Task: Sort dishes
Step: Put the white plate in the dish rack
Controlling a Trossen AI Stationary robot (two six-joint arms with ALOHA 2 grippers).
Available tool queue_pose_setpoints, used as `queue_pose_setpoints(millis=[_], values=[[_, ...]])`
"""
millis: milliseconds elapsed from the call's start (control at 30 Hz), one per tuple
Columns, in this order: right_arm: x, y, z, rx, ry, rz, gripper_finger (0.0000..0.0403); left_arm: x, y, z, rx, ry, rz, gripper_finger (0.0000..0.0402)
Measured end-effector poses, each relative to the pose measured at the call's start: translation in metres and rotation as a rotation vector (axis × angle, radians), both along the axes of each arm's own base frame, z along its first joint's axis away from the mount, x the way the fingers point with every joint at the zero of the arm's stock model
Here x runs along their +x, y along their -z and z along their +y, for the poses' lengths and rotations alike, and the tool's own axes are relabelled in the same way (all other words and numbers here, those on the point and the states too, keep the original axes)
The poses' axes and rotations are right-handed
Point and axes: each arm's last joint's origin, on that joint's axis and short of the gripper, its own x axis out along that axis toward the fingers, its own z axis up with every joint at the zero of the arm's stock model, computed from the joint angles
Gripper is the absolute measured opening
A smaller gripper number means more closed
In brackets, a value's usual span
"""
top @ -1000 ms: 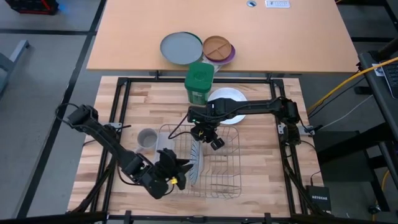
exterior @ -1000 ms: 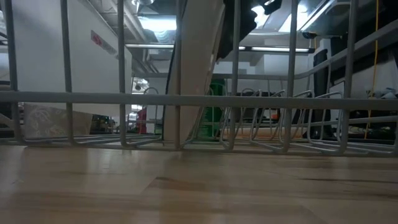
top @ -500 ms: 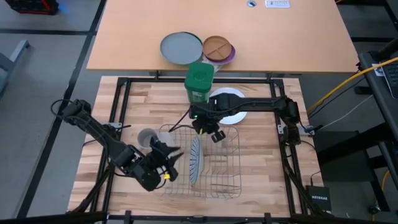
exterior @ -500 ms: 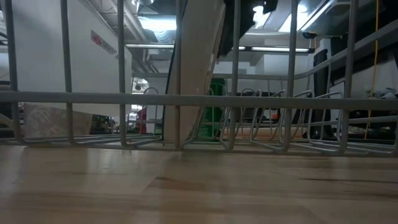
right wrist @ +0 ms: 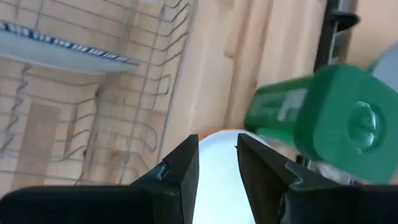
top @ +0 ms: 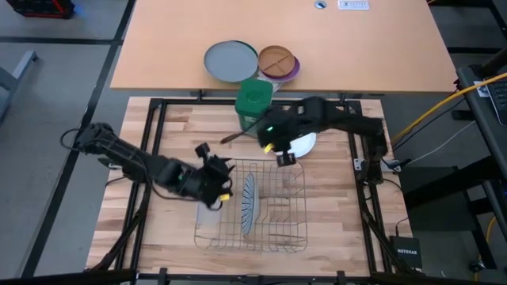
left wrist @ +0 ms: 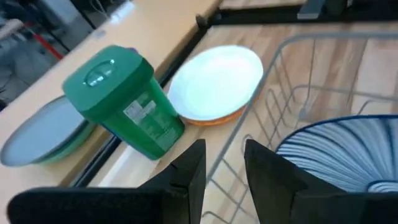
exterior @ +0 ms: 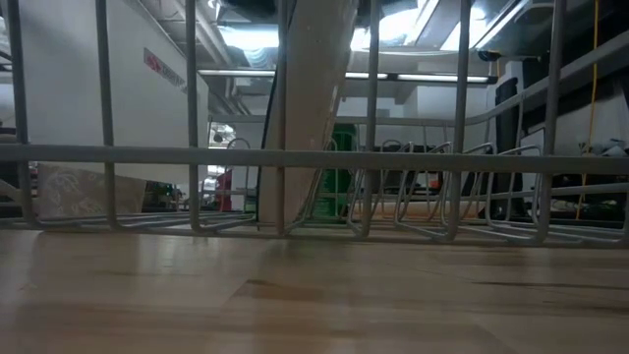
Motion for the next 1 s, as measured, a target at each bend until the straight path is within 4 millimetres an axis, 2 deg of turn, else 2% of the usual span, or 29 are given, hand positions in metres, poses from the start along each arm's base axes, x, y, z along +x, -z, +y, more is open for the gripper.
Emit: queue_pose_setpoints(millis=[133,300,400,467,600,767,1000], values=[[-0.034,-0.025,-0.016,0.048,0.134,-0.052,0.0115,0.007,-0.005,0.027,-0.052,0.05,0.059,0.01],[-0.071,-0.052,-0.045,0.078,0.309,-0.177,0.0115,0.02,-0.01,0.063,-0.073,0.153,0.101,0.01],[-0.09,-0.06,-0.07,0.114,0.414,-0.216,0.0115,0.026,-0.012,0.085,-0.102,0.207,0.088,0.01],[-0.097,-0.058,-0.088,0.16,0.461,-0.222,0.0115,0.028,-0.013,0.099,-0.13,0.232,0.083,0.01],[-0.103,-0.038,-0.129,0.25,0.558,-0.2,0.0115,0.028,-0.012,0.13,-0.212,0.277,0.084,0.01],[-0.115,0.008,-0.183,0.353,0.672,-0.131,0.0115,0.023,-0.012,0.165,-0.252,0.31,0.084,0.01],[-0.167,0.072,-0.25,0.573,0.993,-0.128,0.0115,0.013,-0.012,0.201,-0.265,0.36,0.083,0.01]])
